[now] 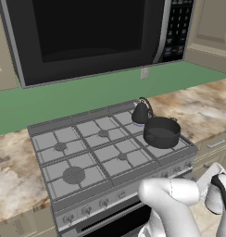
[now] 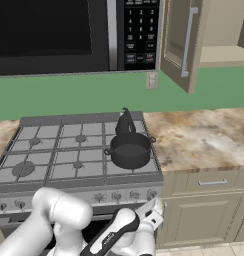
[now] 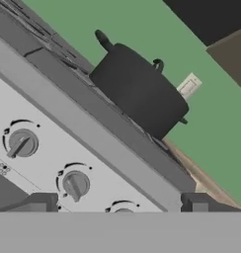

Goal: Pick the kettle from the cabinet and place it on a stove burner. Then pick the pot from the counter and place it on another stove burner. Finally, turn both burners on.

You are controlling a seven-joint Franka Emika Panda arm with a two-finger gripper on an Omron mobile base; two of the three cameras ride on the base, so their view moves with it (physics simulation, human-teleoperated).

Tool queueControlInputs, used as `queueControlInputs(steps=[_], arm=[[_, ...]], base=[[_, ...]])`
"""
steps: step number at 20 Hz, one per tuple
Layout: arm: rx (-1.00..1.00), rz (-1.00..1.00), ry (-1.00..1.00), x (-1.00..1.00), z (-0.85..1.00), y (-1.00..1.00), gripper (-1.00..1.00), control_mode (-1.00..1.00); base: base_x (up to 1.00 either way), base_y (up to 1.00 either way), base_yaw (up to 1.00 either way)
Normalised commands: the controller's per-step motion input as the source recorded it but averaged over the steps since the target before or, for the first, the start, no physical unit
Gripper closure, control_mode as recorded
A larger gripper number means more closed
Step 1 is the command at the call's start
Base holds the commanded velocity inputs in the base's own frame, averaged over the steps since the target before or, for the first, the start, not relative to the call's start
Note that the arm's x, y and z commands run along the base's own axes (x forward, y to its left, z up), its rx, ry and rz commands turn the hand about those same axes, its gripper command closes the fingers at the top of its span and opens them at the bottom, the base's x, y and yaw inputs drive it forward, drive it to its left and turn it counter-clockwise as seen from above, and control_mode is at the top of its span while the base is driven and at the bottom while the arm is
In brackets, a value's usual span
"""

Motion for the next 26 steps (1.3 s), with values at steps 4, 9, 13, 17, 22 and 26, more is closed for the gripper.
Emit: queueControlInputs(steps=[4,9,13,17,22,26], arm=[[0.11,0.08,0.00,0.00,0.11,-0.16,-1.00,-1.00],[0.09,0.02,0.05,0.06,0.00,0.00,-1.00,-1.00],[0.11,0.00,0.03,0.08,0.00,-0.05,-1.00,-1.00],[0.10,0.00,0.03,0.20,0.00,0.00,-1.00,-1.00],[0.07,0.00,0.02,0.16,0.00,0.00,-1.00,-1.00],[0.01,0.00,0.00,0.01,-0.06,0.00,-1.00,-1.00]], base=[[0.00,0.00,0.00],[0.00,0.00,0.00],[0.00,0.00,0.00],[0.00,0.00,0.00],[0.00,0.00,0.00],[0.00,0.00,0.00]])
